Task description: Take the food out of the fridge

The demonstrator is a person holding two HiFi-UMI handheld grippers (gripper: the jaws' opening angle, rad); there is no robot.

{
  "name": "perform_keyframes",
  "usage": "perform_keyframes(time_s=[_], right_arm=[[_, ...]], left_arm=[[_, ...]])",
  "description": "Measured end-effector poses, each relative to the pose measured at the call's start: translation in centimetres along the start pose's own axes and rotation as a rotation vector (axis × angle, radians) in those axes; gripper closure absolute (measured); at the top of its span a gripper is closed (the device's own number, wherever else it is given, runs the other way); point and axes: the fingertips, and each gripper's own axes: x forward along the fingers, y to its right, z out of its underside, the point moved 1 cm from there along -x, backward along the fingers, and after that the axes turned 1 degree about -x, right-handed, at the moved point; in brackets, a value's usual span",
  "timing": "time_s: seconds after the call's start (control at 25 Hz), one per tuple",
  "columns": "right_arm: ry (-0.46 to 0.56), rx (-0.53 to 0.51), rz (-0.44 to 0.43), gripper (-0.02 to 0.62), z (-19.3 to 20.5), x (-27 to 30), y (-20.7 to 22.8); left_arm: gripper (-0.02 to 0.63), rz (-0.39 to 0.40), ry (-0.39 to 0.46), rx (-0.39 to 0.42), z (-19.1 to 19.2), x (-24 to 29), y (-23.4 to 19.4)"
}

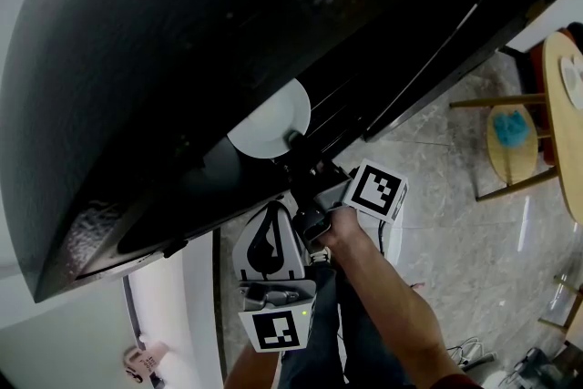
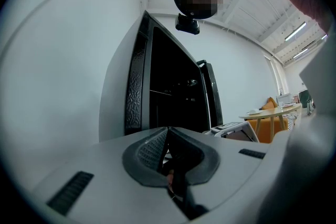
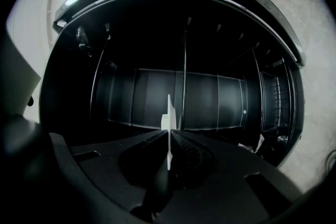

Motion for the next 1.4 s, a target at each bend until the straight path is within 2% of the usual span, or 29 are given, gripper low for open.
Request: perform_keyframes(time_s=[1.0, 1.4], right_arm=[[0.077, 0.051, -0.015, 0.563, -1.3, -4.2, -0.6], [0.088, 0.043, -0.009, 0.563, -2.1, -6.3, -1.1]], left_arm=[[0.592, 0.029, 0.004, 0.003, -0.3, 0.0, 1.4], [0.594, 0.08, 0.053, 0.039, -1.3, 0.4, 3.0]])
